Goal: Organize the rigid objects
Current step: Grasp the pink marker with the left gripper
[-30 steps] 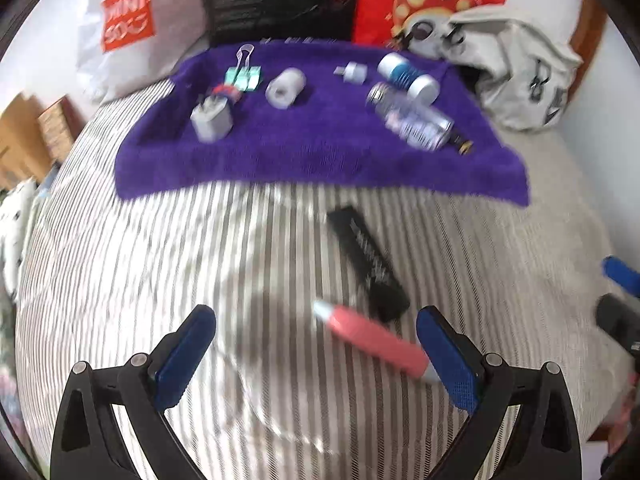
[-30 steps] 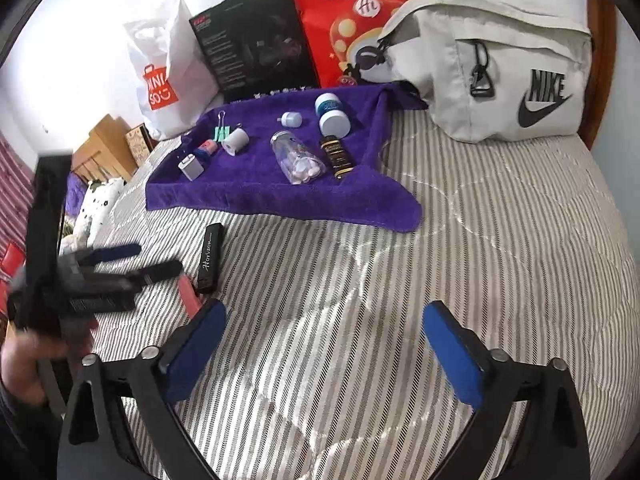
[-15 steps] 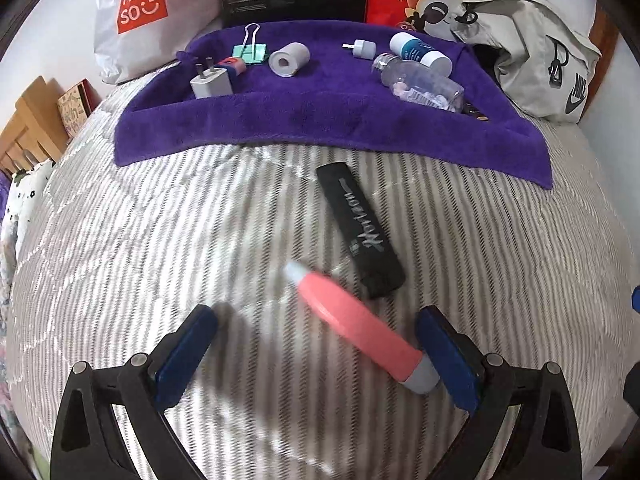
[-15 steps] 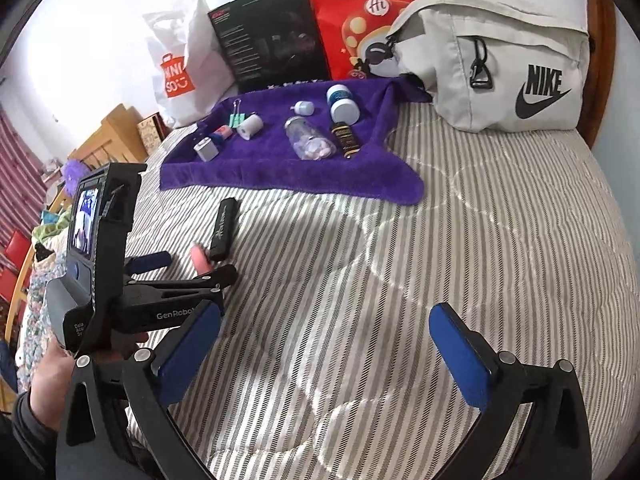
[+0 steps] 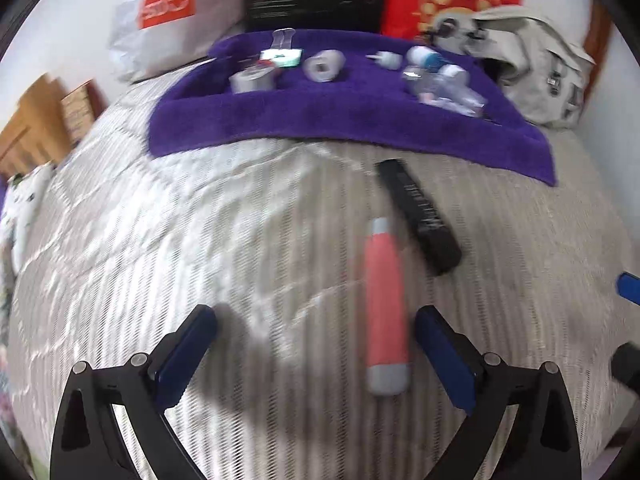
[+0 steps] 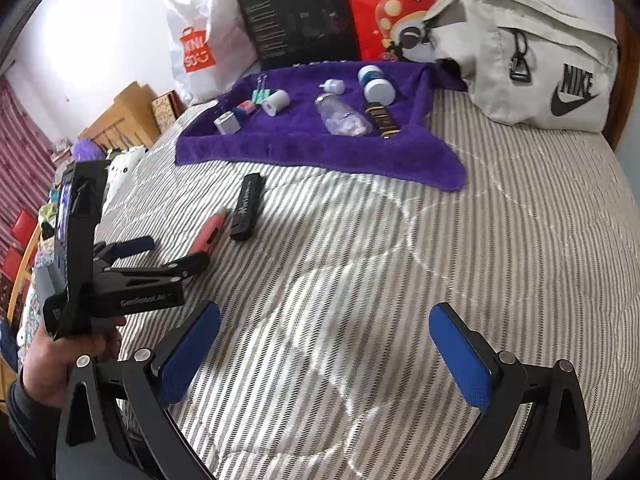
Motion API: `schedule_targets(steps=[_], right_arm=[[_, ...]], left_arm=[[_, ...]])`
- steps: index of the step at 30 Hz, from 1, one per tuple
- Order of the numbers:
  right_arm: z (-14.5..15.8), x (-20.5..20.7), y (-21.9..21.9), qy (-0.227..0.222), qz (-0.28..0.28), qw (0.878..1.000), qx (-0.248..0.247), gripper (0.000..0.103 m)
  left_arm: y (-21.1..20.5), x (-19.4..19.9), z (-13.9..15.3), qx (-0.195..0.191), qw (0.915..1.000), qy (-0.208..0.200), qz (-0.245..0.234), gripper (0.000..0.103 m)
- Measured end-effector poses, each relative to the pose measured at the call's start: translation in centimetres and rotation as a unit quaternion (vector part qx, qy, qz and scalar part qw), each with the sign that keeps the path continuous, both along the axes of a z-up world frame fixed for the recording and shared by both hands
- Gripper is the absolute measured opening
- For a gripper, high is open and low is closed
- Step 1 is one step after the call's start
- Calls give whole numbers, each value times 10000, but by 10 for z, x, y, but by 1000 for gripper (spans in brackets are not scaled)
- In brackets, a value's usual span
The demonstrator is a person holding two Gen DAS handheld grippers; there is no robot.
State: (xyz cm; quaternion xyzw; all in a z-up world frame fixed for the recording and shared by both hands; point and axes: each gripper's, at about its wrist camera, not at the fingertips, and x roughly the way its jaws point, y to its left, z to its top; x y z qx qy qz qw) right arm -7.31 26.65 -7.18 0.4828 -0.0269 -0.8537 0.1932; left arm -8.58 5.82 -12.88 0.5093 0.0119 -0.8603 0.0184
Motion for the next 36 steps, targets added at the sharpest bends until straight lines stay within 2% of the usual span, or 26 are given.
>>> schedule_targets(steps=[2,6,11,13,17,24,29,36], right_arm=[[-1,1,-4,-35,63,10000,38,103],[-2,3,-6,-53,88,9999,8,103],[-7,1,1,-121,-40,9999,-48,102],[-8,-1,3,-147,-95,9998,-22,102],[-11,-3,6,-216,-188,9996,49,103],[-14,-4,-4,-292,-172,9992,204,102],[-7,-6,-22,-200,-36,9996,215,102],[1,-25,-62,277,171,9995,61,102]], left_arm=[[11,-1,-1,-105,9996,55,-245,98],[22,1,2,-126,9976,368,-579,71],[27,3,5,-134,9950,563,-810,52],[27,5,6,-143,9947,607,-816,35],[28,9,6,-69,9931,660,-969,17],[14,13,8,302,9930,600,-973,17],[-7,14,10,372,9940,558,-864,17],[-52,14,14,473,9957,594,-538,16]])
